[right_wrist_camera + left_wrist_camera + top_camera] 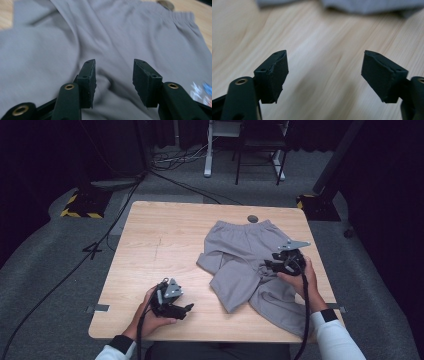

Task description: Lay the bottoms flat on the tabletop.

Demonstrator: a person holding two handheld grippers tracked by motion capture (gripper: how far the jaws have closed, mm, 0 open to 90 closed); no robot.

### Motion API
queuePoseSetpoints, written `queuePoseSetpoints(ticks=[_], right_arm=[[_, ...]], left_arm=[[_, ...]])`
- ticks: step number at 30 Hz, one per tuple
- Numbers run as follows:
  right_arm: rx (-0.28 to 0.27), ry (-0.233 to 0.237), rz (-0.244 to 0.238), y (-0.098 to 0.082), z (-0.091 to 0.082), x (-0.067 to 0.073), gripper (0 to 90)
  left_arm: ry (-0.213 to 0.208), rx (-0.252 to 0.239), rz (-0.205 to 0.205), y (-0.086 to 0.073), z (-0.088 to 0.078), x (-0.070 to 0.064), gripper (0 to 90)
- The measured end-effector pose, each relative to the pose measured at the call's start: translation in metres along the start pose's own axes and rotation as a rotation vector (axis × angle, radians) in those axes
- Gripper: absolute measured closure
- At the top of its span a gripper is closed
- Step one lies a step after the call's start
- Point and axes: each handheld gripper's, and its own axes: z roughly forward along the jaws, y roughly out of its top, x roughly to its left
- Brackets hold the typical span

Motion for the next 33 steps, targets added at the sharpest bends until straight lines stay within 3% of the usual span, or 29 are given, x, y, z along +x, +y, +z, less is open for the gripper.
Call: queuePoseSetpoints(ticks=[5,10,13,15,18,20,23,25,26,28,29,33], right_arm=[[0.040,0.005,0.002,-0.026,-0.013,-0.020,52.8],[0.073,0.009,0.037,-0.048,-0.014,-0.030,52.9],[0.089,0.009,0.039,-0.054,-0.013,-0.031,52.9],[0.097,0.008,0.041,-0.056,-0.012,-0.030,53.1],[0.119,0.003,0.027,-0.057,-0.009,-0.028,53.2],[0.127,0.003,0.025,-0.057,-0.008,-0.027,52.8],[0.131,0.004,0.030,-0.057,-0.008,-0.027,52.8],[0.137,0.005,0.035,-0.058,-0.006,-0.028,52.4],[0.141,0.004,0.035,-0.058,-0.005,-0.028,52.1],[0.151,0.004,0.034,-0.059,-0.003,-0.027,51.8],[0.154,0.002,0.035,-0.059,-0.003,-0.026,51.7],[0.159,0.004,0.021,-0.058,-0.002,-0.024,51.8]], left_arm=[[-0.034,-0.071,0.002,0.047,0.025,-0.013,24.0],[-0.040,-0.042,-0.014,0.079,0.065,-0.017,26.5],[-0.010,0.034,-0.005,0.086,0.085,-0.017,37.2],[-0.016,0.065,0.014,0.086,0.091,-0.016,45.9],[0.023,0.095,0.055,0.083,0.091,-0.015,65.7],[0.020,0.108,0.047,0.078,0.087,-0.010,69.2],[0.013,0.085,0.034,0.070,0.076,-0.007,63.8],[-0.031,0.032,0.034,0.068,0.068,-0.011,52.7],[-0.068,0.010,0.048,0.069,0.065,-0.017,46.2],[-0.091,-0.016,0.091,0.074,0.063,-0.037,42.1],[-0.109,-0.028,0.110,0.077,0.063,-0.048,35.7],[-0.169,-0.036,0.172,0.086,0.074,-0.084,27.7]])
